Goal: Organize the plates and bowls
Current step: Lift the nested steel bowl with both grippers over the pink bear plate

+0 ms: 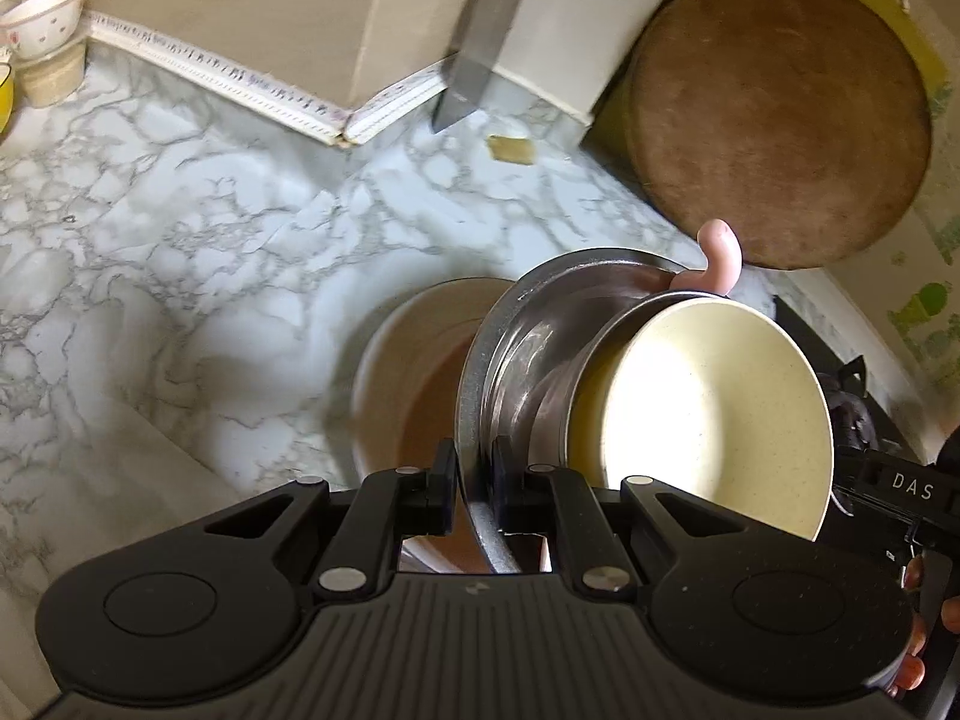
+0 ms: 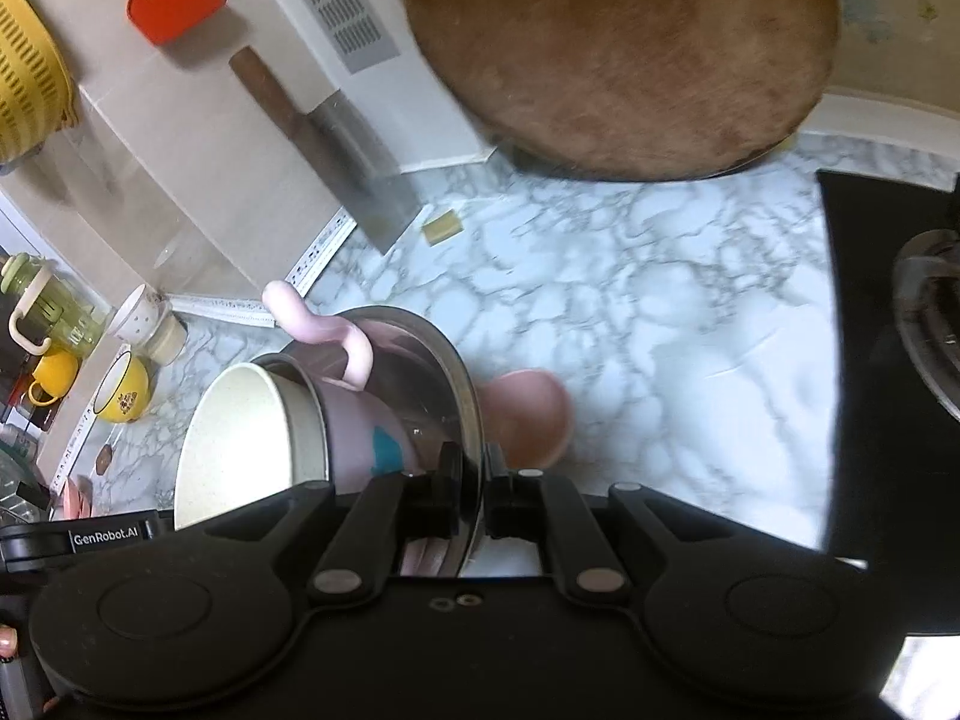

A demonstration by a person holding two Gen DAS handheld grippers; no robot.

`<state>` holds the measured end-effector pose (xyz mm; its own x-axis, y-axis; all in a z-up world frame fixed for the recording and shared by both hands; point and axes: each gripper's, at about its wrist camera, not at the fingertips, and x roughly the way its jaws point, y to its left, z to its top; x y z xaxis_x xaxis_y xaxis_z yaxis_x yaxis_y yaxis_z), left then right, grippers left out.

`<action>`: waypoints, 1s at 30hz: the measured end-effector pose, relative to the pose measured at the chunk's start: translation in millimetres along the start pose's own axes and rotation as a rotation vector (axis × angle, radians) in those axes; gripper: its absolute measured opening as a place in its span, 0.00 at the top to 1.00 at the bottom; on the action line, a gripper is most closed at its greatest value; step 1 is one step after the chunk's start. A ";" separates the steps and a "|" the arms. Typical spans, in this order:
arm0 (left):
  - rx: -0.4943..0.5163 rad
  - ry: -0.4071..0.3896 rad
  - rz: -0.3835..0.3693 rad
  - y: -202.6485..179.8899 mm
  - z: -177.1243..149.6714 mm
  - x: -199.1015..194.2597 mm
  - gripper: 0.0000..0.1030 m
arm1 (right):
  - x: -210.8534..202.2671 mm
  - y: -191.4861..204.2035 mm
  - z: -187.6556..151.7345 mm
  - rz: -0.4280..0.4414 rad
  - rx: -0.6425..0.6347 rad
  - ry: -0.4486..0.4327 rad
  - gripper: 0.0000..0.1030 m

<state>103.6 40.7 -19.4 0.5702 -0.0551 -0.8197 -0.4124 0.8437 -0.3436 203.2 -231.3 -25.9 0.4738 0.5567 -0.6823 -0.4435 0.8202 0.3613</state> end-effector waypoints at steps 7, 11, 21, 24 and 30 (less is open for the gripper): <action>0.017 0.030 0.012 15.5 7.7 17.8 0.90 | 26.0 7.8 -4.5 -0.018 0.024 0.028 0.93; 0.027 0.047 0.019 20.8 10.6 26.5 0.90 | 36.5 8.2 -6.6 -0.033 0.035 0.044 0.93; 0.039 0.063 0.034 25.8 14.3 40.8 0.90 | 53.8 8.9 -11.9 -0.061 0.042 0.075 0.92; 0.049 0.058 0.037 24.3 15.6 41.9 0.90 | 57.0 7.4 -12.1 -0.069 0.042 0.077 0.92; 0.049 0.061 0.042 25.0 17.1 44.2 0.90 | 58.9 10.1 -10.7 -0.074 0.028 0.076 0.92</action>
<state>130.7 68.5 -56.4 0.5084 -0.0504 -0.8596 -0.3985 0.8712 -0.2868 218.5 -191.7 -69.3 0.4449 0.4835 -0.7538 -0.3870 0.8629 0.3250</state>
